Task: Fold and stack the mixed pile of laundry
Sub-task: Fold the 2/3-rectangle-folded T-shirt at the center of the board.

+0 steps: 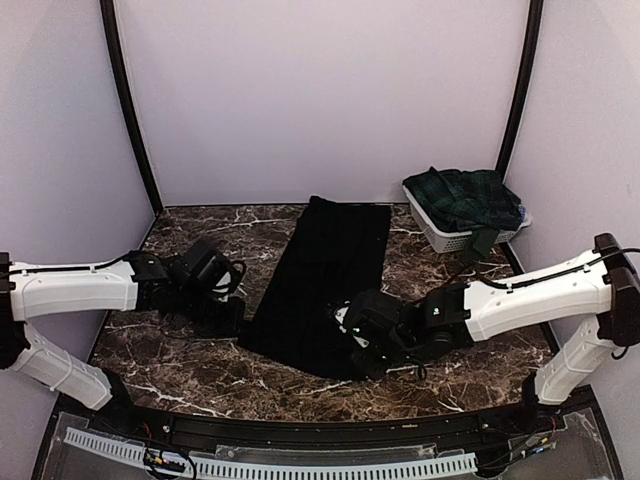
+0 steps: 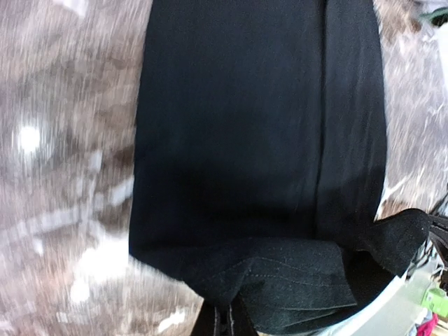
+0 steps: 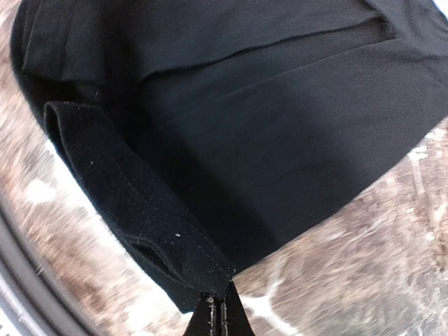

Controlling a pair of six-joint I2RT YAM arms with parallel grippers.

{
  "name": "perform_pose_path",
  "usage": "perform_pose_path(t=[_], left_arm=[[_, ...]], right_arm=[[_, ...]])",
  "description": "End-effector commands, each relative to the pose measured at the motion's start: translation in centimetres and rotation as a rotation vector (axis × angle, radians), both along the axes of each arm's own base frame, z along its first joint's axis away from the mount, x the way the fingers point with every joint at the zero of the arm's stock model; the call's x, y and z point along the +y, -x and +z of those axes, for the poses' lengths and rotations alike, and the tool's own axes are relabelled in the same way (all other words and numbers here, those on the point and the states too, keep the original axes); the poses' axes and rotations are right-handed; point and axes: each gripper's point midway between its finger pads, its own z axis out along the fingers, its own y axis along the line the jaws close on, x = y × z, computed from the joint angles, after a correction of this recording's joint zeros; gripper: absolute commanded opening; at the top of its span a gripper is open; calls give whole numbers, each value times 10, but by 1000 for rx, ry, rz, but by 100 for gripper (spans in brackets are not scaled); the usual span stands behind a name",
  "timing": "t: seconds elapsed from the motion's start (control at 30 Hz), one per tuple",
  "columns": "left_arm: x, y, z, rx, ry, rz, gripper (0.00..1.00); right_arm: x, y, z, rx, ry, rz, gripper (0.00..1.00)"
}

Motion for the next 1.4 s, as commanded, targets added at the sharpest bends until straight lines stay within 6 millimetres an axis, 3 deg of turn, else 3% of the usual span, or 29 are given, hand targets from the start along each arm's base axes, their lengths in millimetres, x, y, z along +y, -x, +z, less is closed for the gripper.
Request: perform_pose_path(t=[0.0, 0.13, 0.17, 0.2, 0.23, 0.37, 0.4, 0.43, 0.67, 0.9, 1.37], left_arm=[[-27, -53, 27, -152, 47, -26, 0], [-45, -90, 26, -197, 64, -31, 0], [-46, -97, 16, -189, 45, -37, 0], [-48, -111, 23, -214, 60, -25, 0], [-49, -117, 15, -209, 45, -32, 0], [-61, -160, 27, -263, 58, -25, 0], [-60, -167, 19, -256, 46, -24, 0], [-63, -175, 26, -272, 57, -20, 0], [-65, -218, 16, -279, 82, 1, 0], [-58, -245, 5, -276, 97, 30, 0], [-61, -273, -10, -275, 105, 37, 0]], right_arm=[[4, -45, 26, -83, -90, -43, 0], [-2, -86, 30, -127, -110, -79, 0], [-3, -96, 30, -137, -114, -83, 0], [-4, -107, 31, -147, -119, -91, 0], [-5, -116, 30, -153, -120, -94, 0], [-9, -151, 23, -171, -110, -111, 0], [-10, -160, 23, -177, -112, -117, 0], [-10, -168, 22, -180, -116, -123, 0], [-17, -216, 14, -197, -114, -159, 0], [-29, -242, -1, -184, -111, -195, 0], [-49, -266, -24, -167, -71, -265, 0]])
